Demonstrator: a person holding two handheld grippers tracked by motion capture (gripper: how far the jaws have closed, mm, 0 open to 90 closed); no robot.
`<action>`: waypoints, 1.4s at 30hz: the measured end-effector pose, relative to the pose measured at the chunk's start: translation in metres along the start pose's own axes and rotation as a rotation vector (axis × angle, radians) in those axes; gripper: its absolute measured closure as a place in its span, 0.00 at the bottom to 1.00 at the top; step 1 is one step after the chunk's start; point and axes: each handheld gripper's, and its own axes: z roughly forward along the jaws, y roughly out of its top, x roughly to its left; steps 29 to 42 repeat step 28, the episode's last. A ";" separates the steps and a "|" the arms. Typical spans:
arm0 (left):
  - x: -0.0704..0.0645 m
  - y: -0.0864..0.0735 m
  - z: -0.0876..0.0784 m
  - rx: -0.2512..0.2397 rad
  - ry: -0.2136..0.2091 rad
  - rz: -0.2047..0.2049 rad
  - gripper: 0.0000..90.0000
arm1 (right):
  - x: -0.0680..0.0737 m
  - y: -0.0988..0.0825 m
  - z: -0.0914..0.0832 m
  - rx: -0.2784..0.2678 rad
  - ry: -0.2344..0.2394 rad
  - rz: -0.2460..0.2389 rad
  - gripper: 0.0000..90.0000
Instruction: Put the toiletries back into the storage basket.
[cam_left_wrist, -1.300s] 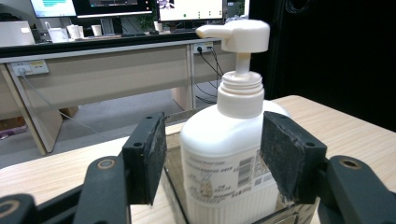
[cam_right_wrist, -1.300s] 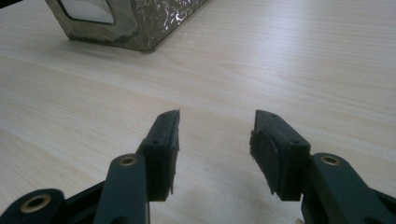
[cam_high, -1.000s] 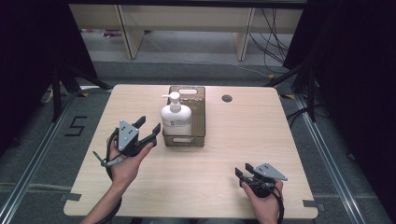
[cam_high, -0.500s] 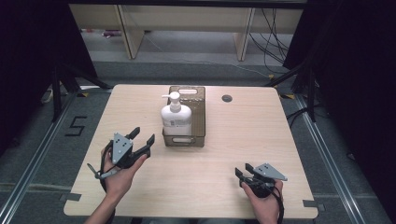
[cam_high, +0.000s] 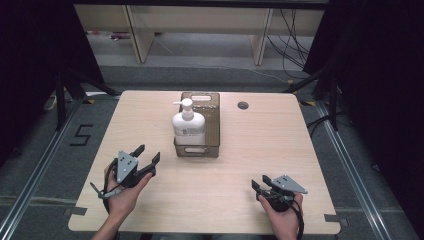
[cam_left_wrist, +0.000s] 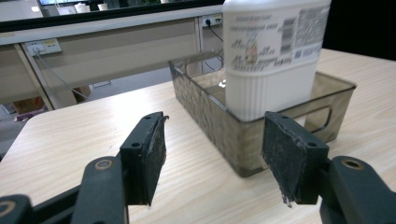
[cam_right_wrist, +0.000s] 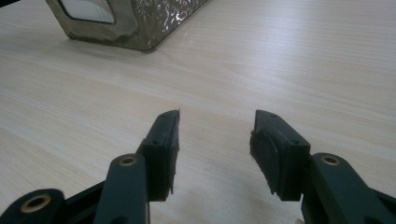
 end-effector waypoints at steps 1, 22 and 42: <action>0.002 -0.003 0.001 0.000 -0.002 0.002 0.44 | 0.000 0.000 0.000 0.003 0.004 0.006 0.57; 0.019 -0.044 0.003 0.008 0.010 -0.026 0.43 | 0.001 0.000 -0.002 0.003 -0.007 0.001 0.57; 0.021 -0.047 0.004 0.007 0.009 -0.038 0.42 | 0.001 0.000 -0.002 0.005 0.005 0.009 0.57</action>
